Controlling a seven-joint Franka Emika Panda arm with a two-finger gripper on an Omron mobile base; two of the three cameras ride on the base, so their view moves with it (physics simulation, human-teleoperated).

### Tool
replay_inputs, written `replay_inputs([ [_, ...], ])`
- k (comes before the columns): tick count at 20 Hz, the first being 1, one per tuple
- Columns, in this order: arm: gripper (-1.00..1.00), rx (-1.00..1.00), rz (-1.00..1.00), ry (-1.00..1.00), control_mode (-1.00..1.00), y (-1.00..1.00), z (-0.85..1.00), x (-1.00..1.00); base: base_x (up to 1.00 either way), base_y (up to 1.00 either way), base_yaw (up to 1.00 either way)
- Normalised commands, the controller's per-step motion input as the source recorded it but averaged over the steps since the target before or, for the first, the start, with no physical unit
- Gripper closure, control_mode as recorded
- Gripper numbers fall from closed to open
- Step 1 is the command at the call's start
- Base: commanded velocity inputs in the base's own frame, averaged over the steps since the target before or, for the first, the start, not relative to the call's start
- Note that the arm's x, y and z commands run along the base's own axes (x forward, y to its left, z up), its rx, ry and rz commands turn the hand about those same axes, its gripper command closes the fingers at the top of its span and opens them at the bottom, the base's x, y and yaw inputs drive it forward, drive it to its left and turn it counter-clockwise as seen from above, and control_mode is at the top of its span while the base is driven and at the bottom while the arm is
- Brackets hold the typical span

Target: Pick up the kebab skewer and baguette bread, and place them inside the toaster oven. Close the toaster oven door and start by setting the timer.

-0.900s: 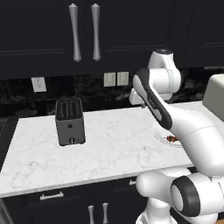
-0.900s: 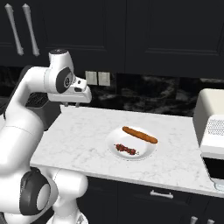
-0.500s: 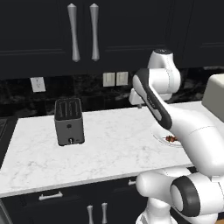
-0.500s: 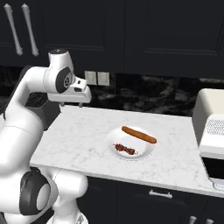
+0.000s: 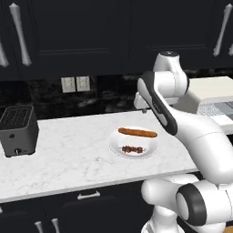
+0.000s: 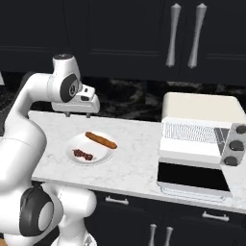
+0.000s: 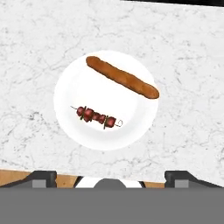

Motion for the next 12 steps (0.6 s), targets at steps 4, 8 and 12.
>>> replay_inputs([
  [4, -1.0, 0.0, 0.0, 0.0, 1.0, 0.0, 0.0, 0.0, 0.0, -0.8, -0.03],
  [8, -1.0, 0.0, 0.0, 0.0, 1.0, 0.0, 0.0, 0.0, 0.03, -0.61, -0.04],
  [12, -1.0, 0.0, 0.0, 0.0, 1.0, 0.0, 0.0, 0.0, 0.18, -0.33, -0.05],
])
